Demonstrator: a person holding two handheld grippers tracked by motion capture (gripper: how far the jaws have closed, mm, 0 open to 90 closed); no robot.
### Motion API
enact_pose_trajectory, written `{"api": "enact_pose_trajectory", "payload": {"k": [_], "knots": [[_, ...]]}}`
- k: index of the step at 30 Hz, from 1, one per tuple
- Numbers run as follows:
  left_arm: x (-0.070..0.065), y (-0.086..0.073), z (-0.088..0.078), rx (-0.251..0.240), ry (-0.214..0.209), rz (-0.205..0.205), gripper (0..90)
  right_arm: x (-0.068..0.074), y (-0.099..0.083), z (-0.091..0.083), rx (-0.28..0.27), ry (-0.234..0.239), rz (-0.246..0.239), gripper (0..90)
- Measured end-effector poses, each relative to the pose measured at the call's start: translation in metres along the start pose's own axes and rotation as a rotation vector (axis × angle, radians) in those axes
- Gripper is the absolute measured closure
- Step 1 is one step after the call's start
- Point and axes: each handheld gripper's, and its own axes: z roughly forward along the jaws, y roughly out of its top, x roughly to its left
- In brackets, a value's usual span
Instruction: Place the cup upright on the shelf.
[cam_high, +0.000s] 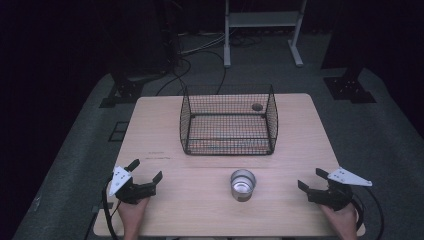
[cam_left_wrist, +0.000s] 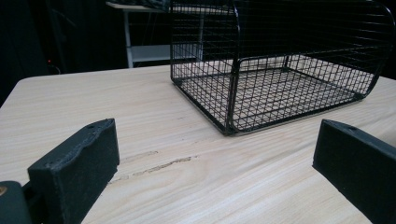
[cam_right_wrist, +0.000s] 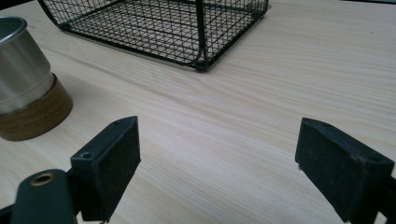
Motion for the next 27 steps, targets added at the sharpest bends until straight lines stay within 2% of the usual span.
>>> {"api": "enact_pose_trajectory", "payload": {"k": [2,13,18,23,27], "knots": [[0.001,0.000,0.000,0.001,0.001,-0.003,0.0,0.001,0.000,0.001,0.000,0.006,0.001,13.4],[-0.001,0.000,0.000,0.001,-0.013,0.005,0.0,0.016,0.007,0.002,0.007,0.034,-0.059,13.5],[-0.001,0.000,-0.001,0.000,-0.012,0.003,0.0,0.023,0.011,0.003,0.008,0.065,-0.080,13.5],[-0.001,0.000,-0.001,0.002,-0.011,0.003,0.0,0.036,0.014,0.003,0.023,0.106,-0.111,13.4],[-0.001,0.000,-0.001,0.002,-0.011,0.004,0.0,0.051,0.019,0.004,0.023,0.142,-0.158,13.2]]}}
